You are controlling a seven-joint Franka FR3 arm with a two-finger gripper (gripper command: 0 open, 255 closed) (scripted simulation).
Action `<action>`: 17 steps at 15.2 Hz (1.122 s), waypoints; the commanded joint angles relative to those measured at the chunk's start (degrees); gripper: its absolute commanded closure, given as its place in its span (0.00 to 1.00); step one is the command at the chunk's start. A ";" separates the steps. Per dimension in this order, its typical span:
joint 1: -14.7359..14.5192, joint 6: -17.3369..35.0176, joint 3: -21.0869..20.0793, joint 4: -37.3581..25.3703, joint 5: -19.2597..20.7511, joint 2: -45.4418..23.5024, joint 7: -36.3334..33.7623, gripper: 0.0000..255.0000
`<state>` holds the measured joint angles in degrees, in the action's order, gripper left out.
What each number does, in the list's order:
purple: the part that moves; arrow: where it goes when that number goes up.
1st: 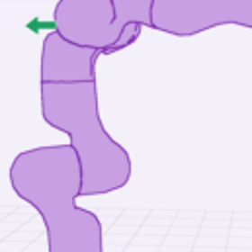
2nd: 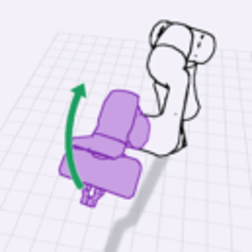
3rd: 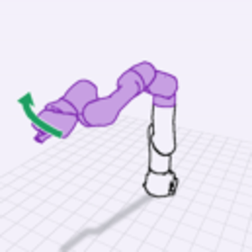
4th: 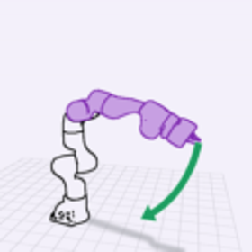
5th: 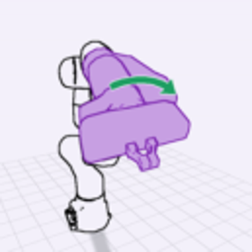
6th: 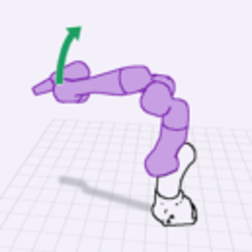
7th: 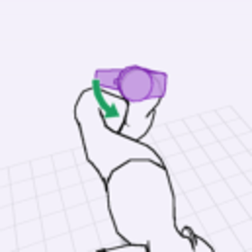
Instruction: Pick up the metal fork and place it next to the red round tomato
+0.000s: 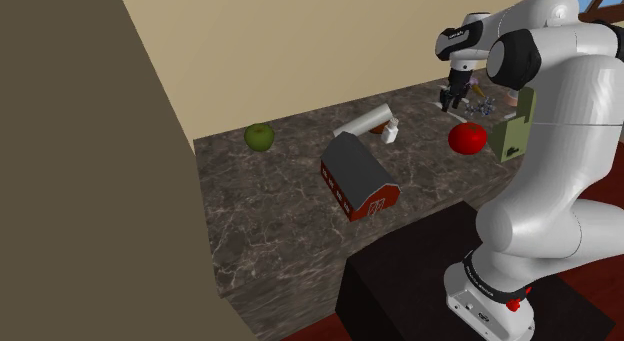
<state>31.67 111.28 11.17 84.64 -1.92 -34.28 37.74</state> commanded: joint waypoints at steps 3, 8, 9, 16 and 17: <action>0.00 0.00 0.00 0.00 0.00 0.01 0.00 0.00; -0.08 -5.28 0.09 -4.33 0.18 0.97 -0.13 0.00; -0.08 -6.73 0.11 -5.66 0.21 1.10 -0.15 0.00; -0.08 -6.73 0.11 -5.66 0.21 1.10 -0.15 0.00; -0.08 -6.73 0.11 -5.66 0.21 1.10 -0.15 0.00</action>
